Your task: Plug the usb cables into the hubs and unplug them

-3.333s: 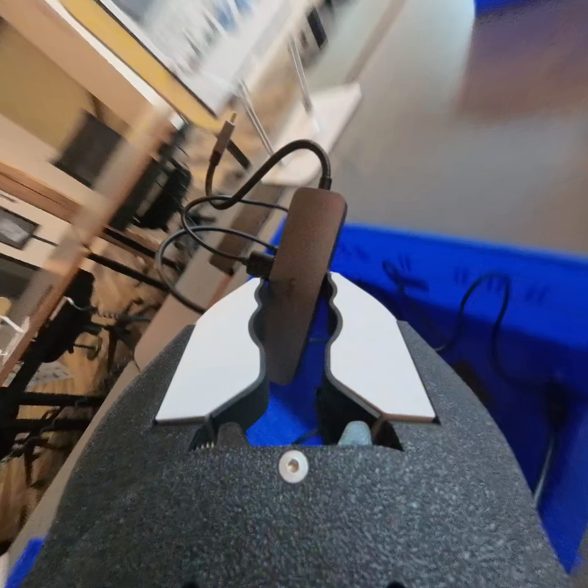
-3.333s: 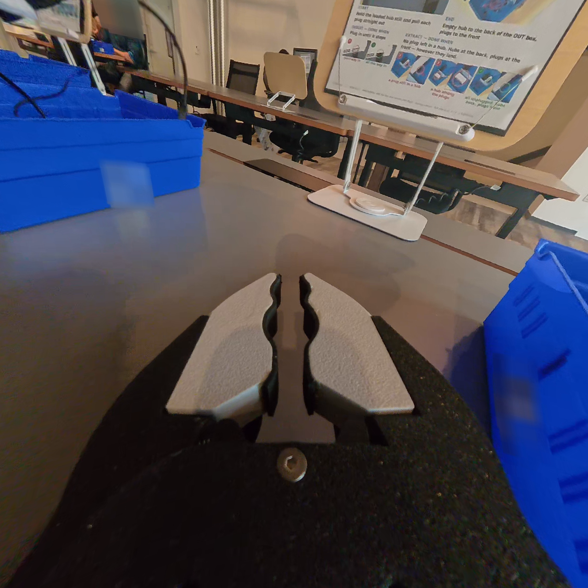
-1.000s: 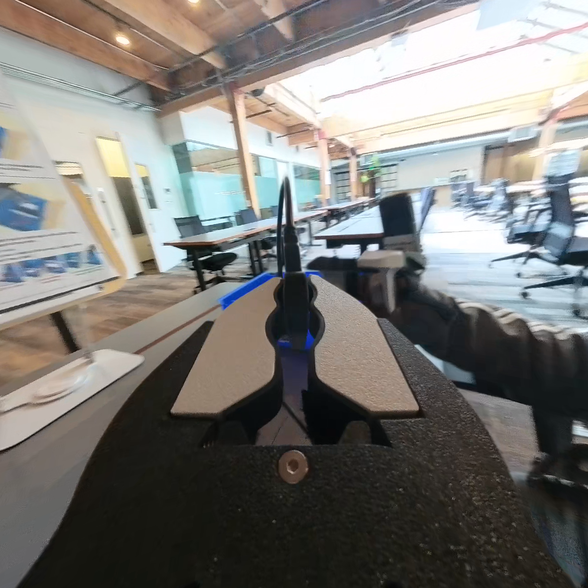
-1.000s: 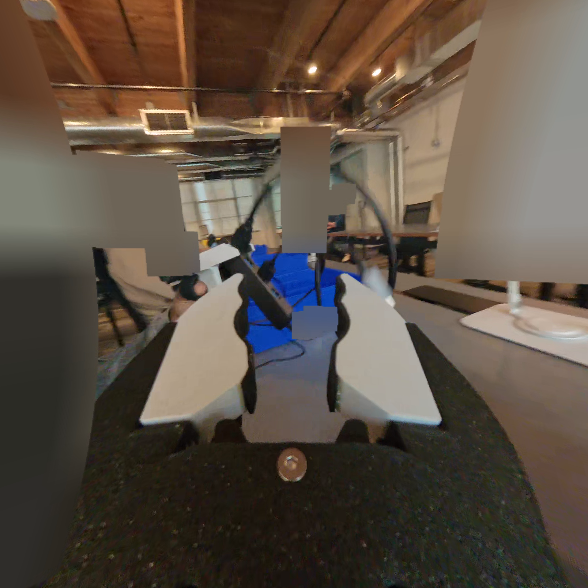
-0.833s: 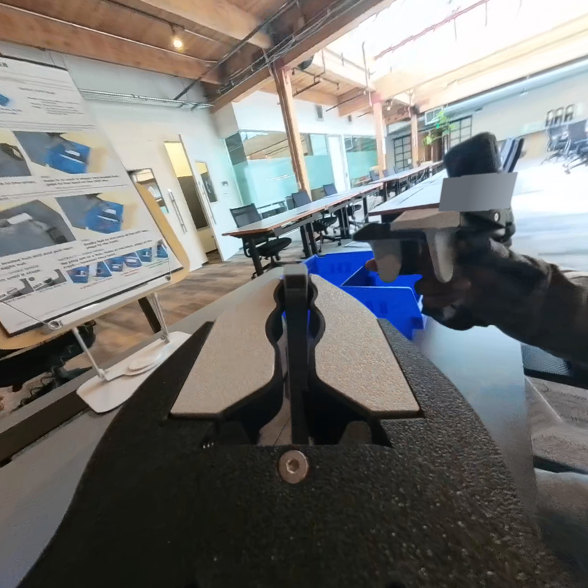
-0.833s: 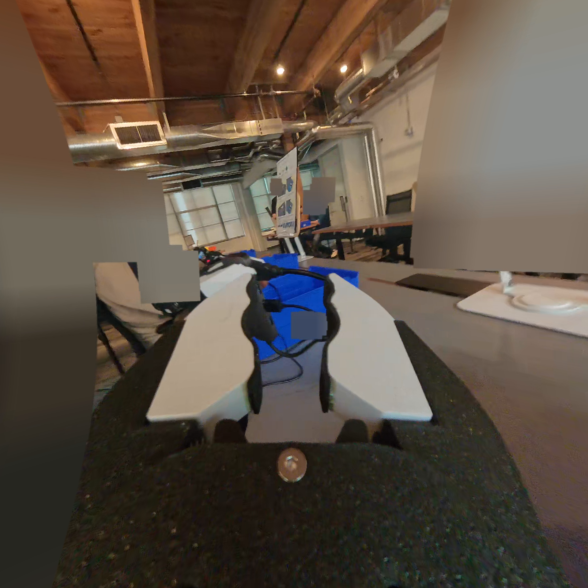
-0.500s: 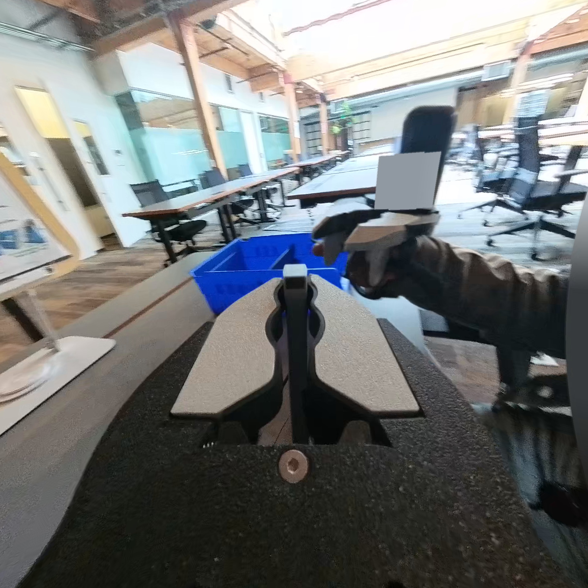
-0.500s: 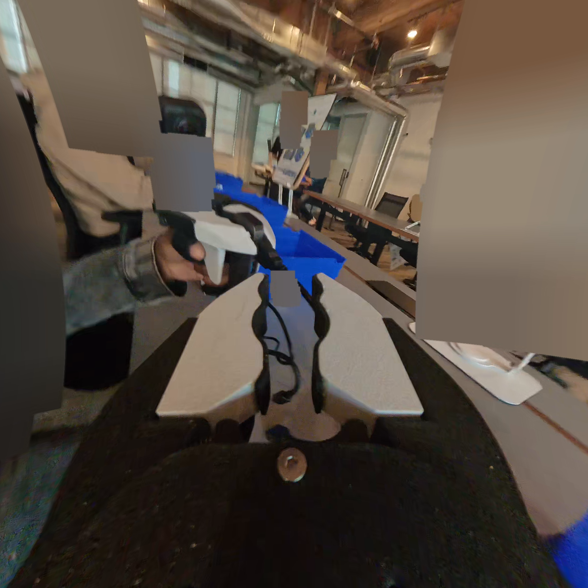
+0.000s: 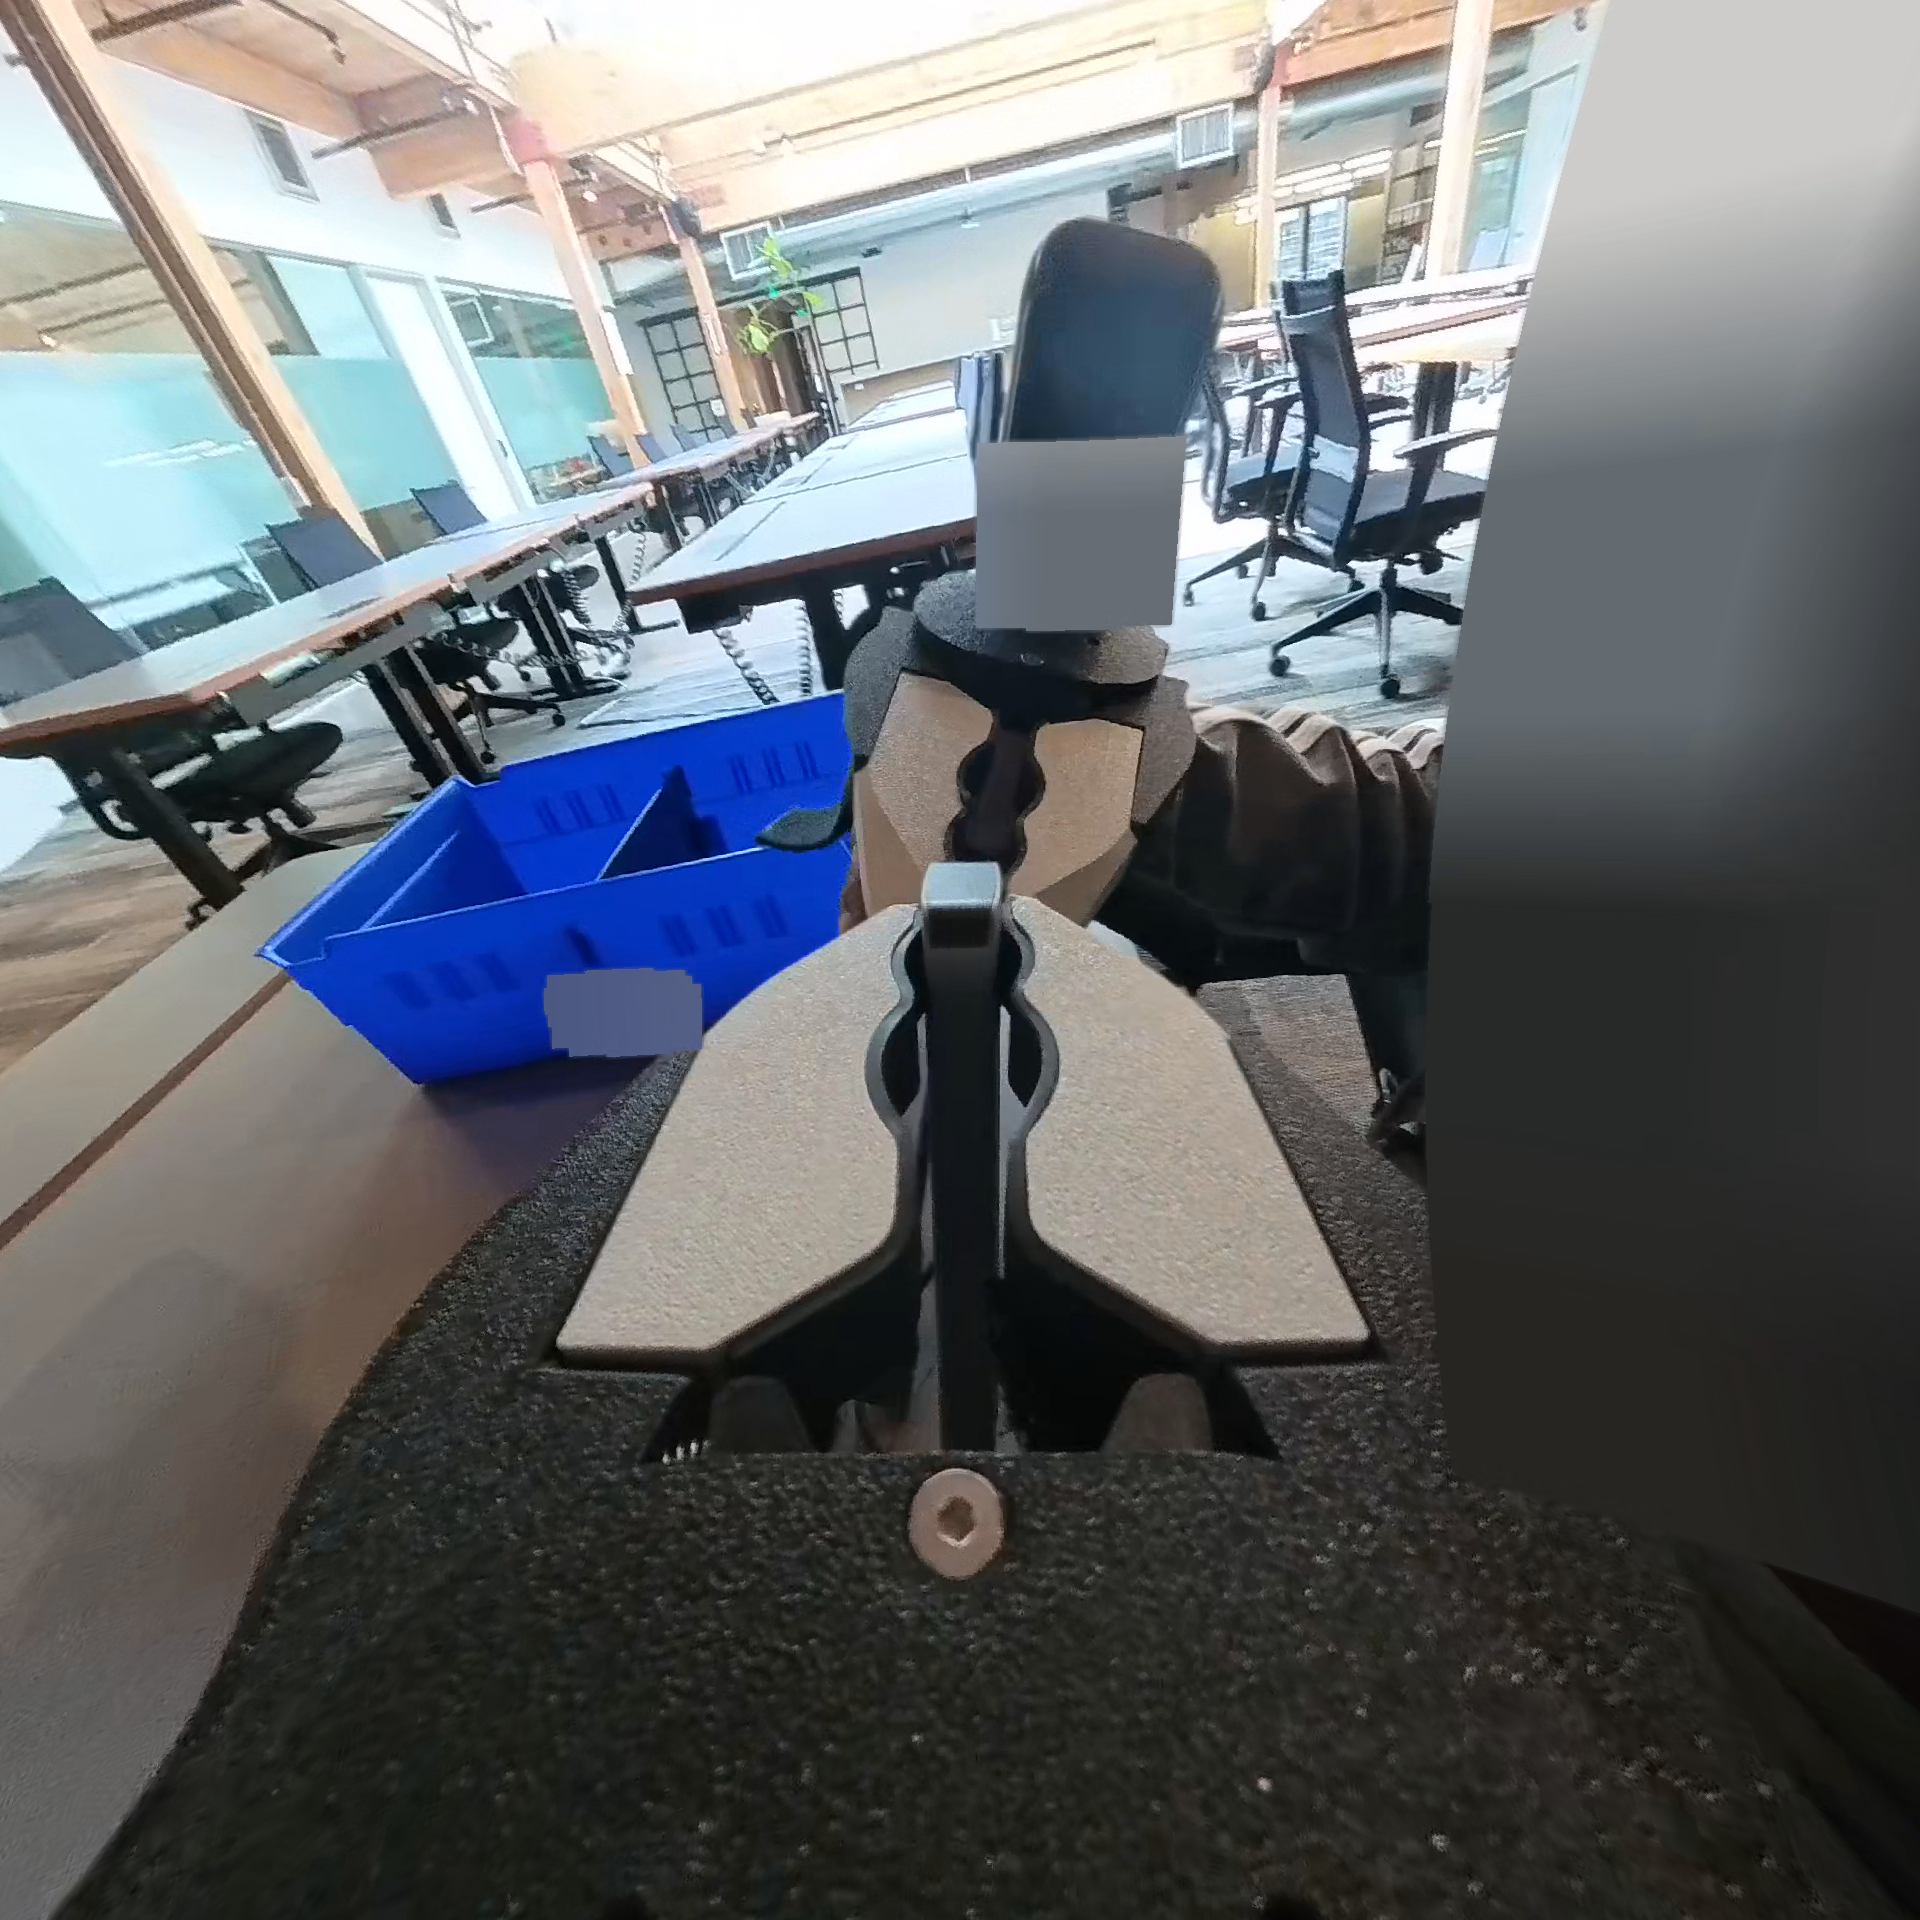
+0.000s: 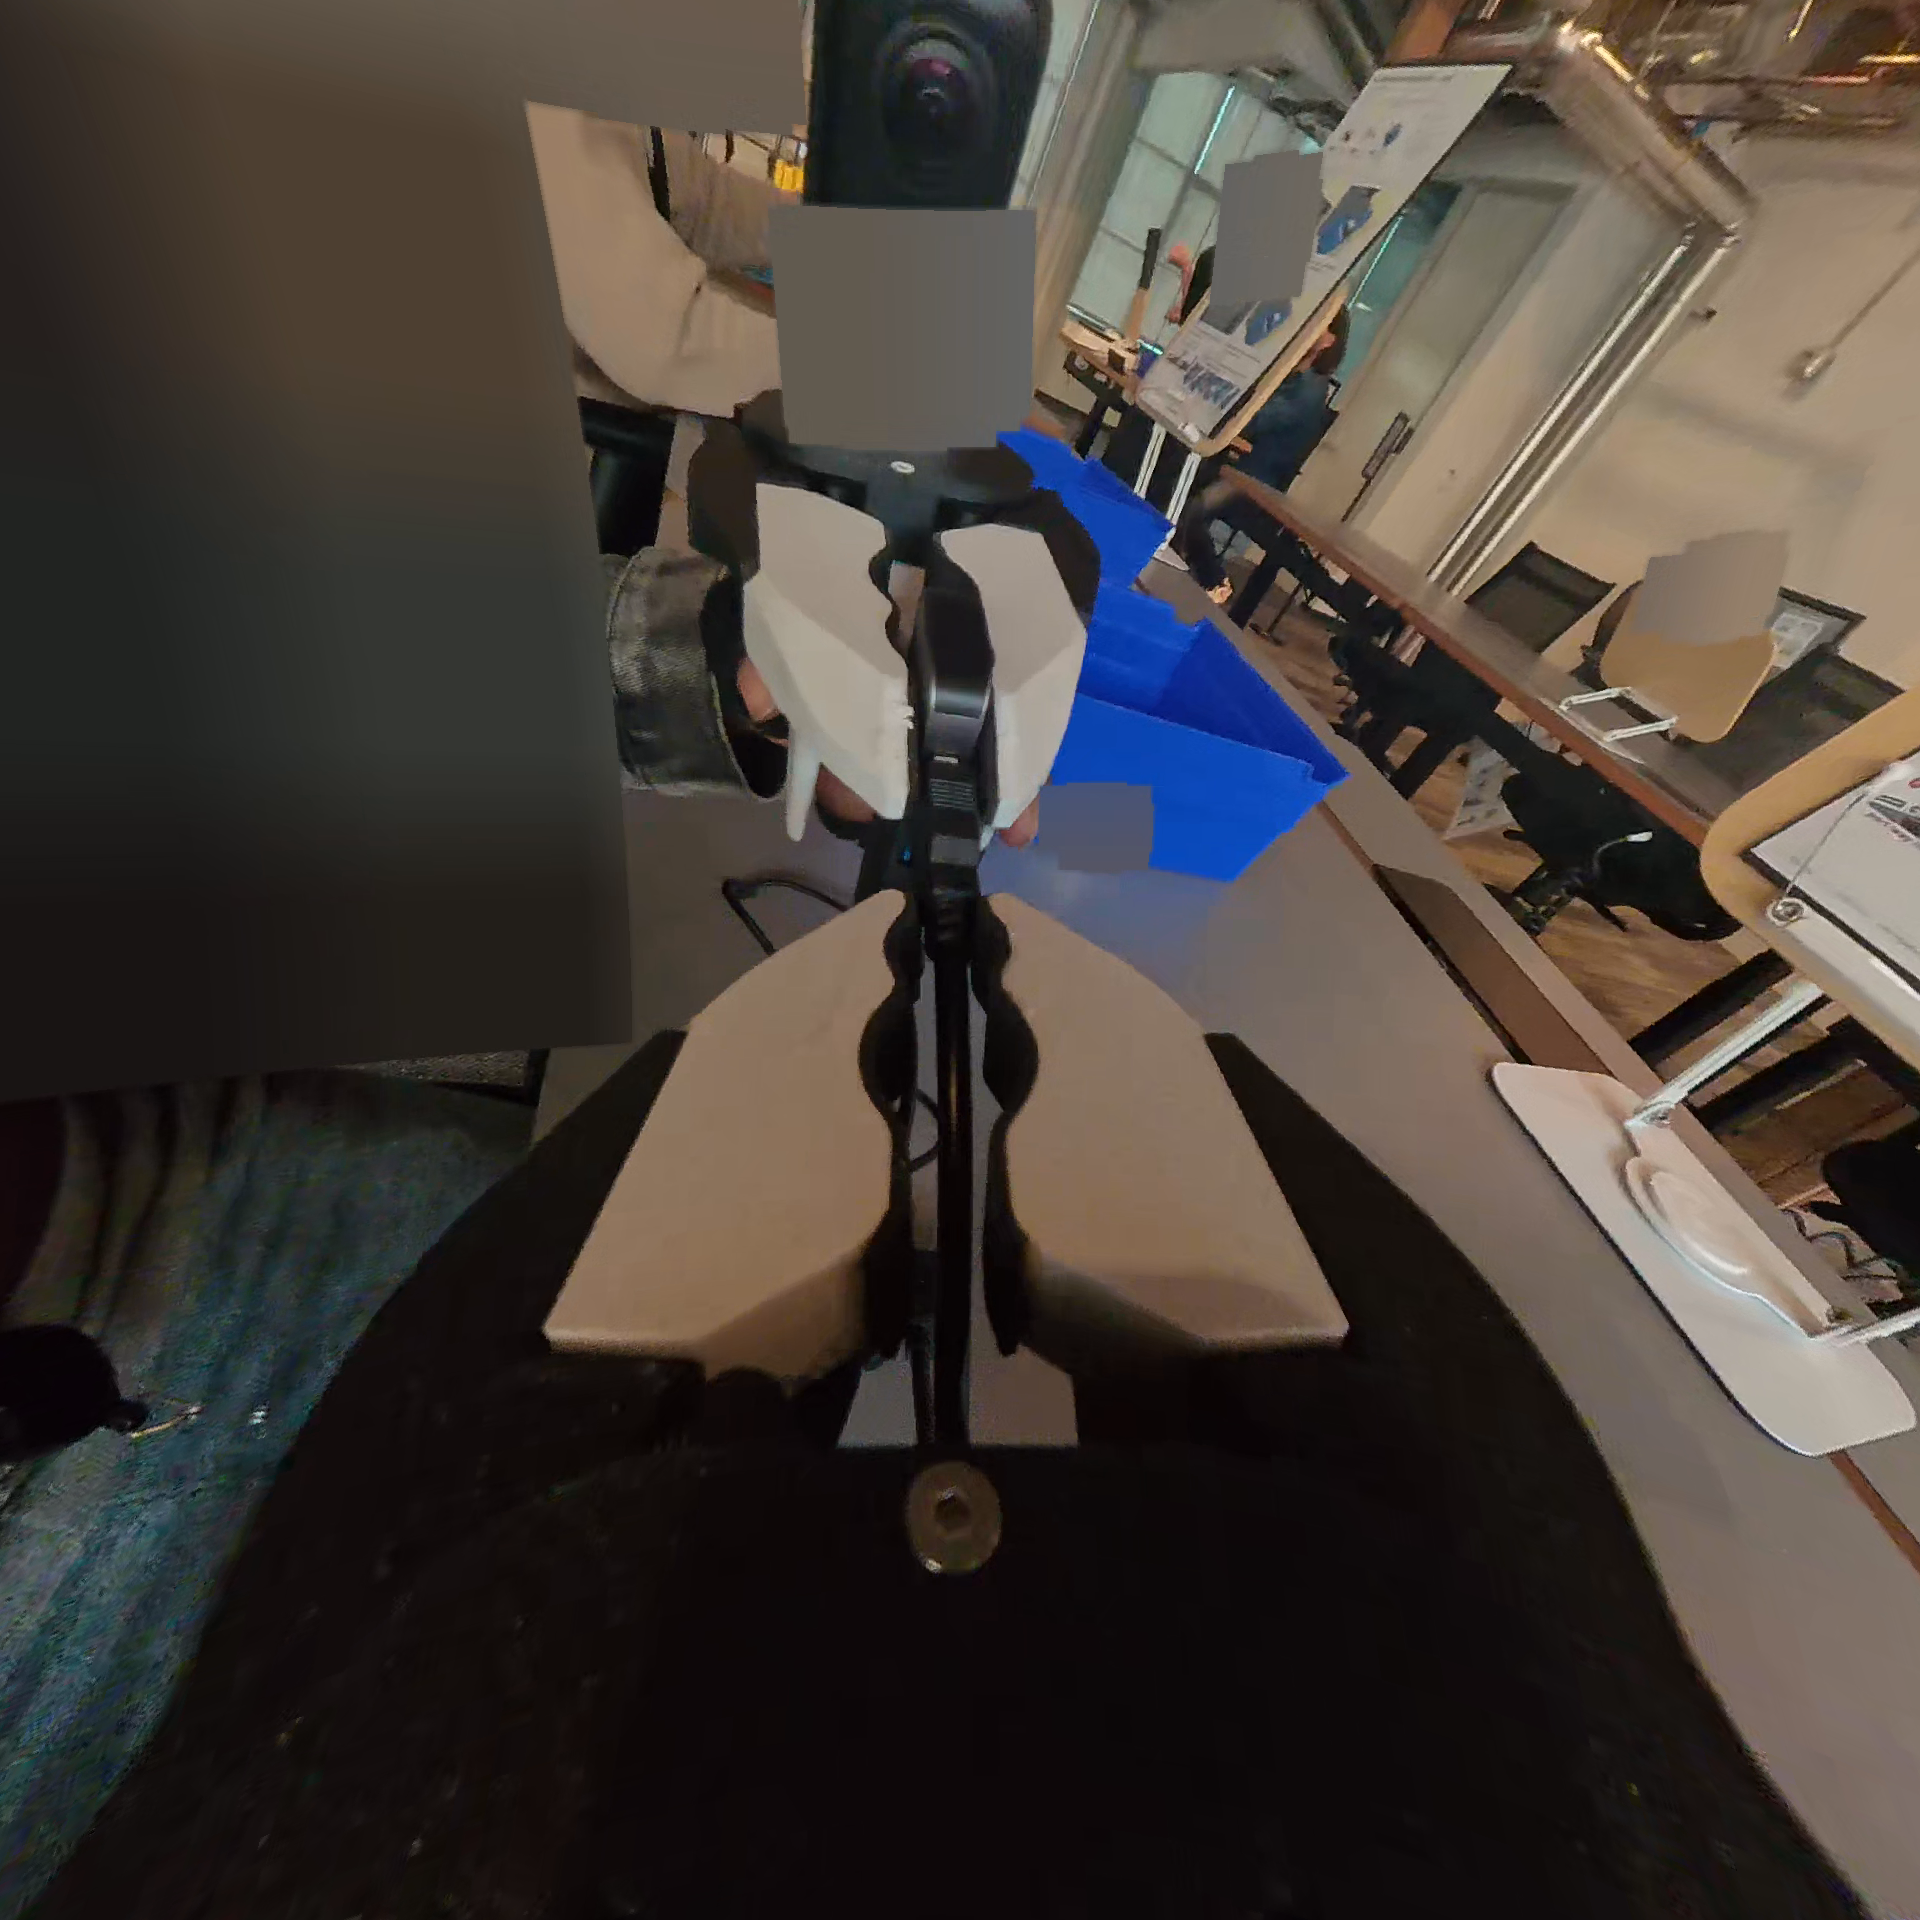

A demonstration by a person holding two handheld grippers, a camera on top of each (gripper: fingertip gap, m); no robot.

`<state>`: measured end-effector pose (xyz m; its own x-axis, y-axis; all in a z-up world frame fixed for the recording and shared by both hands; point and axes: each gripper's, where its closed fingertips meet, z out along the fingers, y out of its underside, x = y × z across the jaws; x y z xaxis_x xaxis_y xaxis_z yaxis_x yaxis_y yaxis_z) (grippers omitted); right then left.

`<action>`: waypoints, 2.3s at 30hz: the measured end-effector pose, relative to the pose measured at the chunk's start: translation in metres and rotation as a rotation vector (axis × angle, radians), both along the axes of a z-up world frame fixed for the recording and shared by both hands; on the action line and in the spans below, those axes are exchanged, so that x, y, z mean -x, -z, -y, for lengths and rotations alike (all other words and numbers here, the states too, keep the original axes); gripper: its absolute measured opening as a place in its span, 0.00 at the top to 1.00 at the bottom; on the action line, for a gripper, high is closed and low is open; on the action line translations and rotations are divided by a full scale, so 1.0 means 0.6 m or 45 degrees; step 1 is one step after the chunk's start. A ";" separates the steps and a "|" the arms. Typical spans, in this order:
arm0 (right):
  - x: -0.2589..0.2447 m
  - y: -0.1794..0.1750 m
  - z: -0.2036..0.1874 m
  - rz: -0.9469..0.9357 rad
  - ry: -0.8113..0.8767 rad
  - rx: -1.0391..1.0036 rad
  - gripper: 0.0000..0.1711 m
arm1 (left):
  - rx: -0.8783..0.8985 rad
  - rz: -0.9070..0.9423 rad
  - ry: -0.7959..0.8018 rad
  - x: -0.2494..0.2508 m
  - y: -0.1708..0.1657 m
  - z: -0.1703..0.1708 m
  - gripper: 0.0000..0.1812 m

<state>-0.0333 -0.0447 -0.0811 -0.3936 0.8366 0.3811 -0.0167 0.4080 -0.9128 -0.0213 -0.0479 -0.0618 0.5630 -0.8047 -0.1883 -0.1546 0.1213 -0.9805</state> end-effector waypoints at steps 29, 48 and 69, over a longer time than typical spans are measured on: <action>-0.342 -0.287 -0.237 -1.236 1.053 -0.240 0.96 | -0.287 0.231 -0.298 0.131 -0.116 0.050 0.94; -0.261 -0.103 -0.417 -0.444 1.406 -0.145 0.77 | -0.258 0.222 -0.334 0.125 -0.097 0.025 0.94; -0.008 -0.021 -0.016 0.030 0.062 0.059 0.68 | -0.141 0.373 -0.138 0.078 -0.089 0.017 0.93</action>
<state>-0.0287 -0.0352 -0.0682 -0.3603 0.8717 0.3323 0.0243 0.3648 -0.9308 -0.0679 -0.0581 -0.0085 0.6873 -0.7209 -0.0890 0.1143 0.2283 -0.9668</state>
